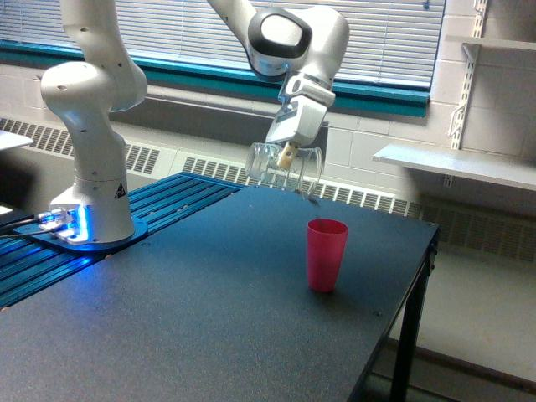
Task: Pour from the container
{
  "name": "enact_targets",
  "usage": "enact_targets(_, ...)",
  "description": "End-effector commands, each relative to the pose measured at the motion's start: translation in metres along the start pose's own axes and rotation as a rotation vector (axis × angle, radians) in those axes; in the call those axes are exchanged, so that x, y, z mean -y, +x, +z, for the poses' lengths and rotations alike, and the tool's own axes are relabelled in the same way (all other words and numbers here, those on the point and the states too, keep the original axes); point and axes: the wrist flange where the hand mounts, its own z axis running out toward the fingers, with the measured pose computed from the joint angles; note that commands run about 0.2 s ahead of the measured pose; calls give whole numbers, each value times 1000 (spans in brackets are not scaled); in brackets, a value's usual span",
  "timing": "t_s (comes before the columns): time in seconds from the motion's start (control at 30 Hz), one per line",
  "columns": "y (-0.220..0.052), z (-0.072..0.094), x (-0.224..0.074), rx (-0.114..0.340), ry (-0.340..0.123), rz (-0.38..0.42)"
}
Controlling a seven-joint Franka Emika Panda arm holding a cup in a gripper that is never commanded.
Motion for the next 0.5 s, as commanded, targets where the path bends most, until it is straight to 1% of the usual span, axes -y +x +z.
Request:
enact_targets(0.03,0,-9,1,-9,-10,-33)
enact_targets(0.2,-1,-10,2,-13,2,-31)
enact_targets(0.4,-2,-7,3,-25,30,-19)
enact_targets(0.5,-3,-6,3,-26,31,-18)
